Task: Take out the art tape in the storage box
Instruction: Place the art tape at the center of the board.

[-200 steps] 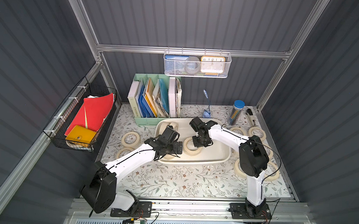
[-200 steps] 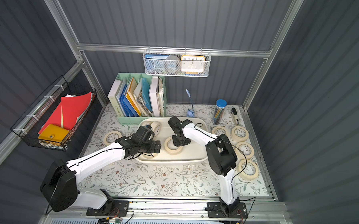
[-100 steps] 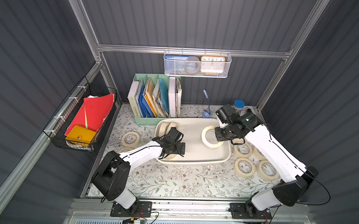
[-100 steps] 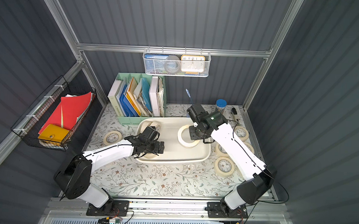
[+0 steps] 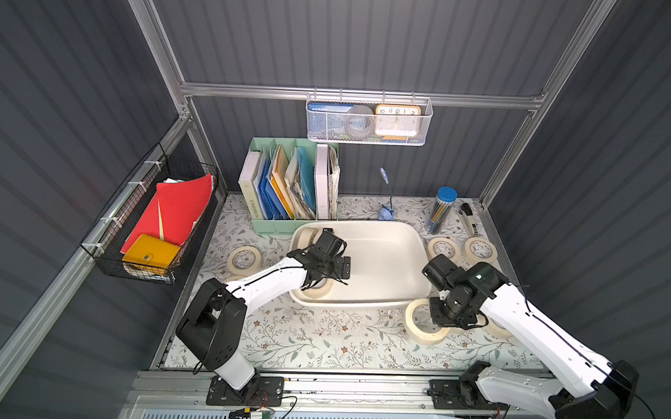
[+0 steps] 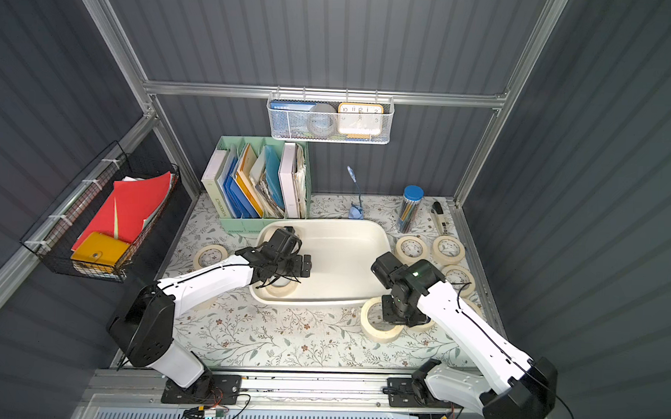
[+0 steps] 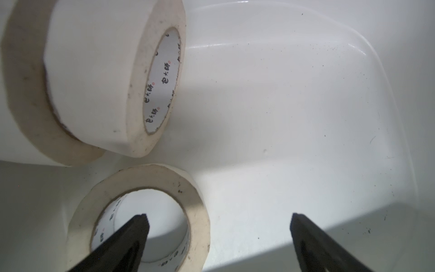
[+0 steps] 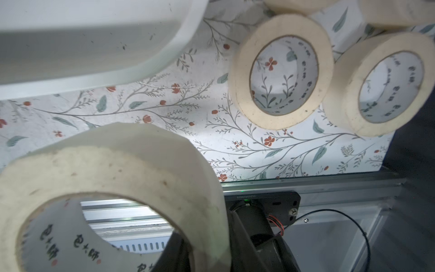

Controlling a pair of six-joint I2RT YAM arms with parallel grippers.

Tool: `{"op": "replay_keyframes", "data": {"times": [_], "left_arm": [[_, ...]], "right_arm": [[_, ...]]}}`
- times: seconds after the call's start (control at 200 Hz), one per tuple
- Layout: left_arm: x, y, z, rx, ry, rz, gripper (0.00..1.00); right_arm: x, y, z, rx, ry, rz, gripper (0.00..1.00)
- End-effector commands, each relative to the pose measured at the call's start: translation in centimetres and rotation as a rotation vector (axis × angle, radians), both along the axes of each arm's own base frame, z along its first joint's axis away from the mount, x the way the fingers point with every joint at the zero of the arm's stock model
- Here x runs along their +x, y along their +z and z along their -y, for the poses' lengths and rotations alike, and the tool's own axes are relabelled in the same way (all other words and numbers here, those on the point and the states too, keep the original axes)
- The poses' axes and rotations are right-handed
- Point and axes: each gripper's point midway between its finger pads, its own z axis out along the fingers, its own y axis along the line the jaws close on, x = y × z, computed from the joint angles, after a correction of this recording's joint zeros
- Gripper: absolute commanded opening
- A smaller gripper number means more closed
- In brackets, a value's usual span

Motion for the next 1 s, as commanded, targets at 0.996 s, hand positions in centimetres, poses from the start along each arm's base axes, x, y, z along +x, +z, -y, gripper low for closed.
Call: {"op": "replay_keyframes", "data": {"times": [0.996], "left_arm": [[-0.3, 2.9, -2.1, 0.054, 0.047, 0.069, 1.00]], "right_arm": [[3.5, -12.0, 0.8, 0.069, -0.323, 0.217, 0.19]]}}
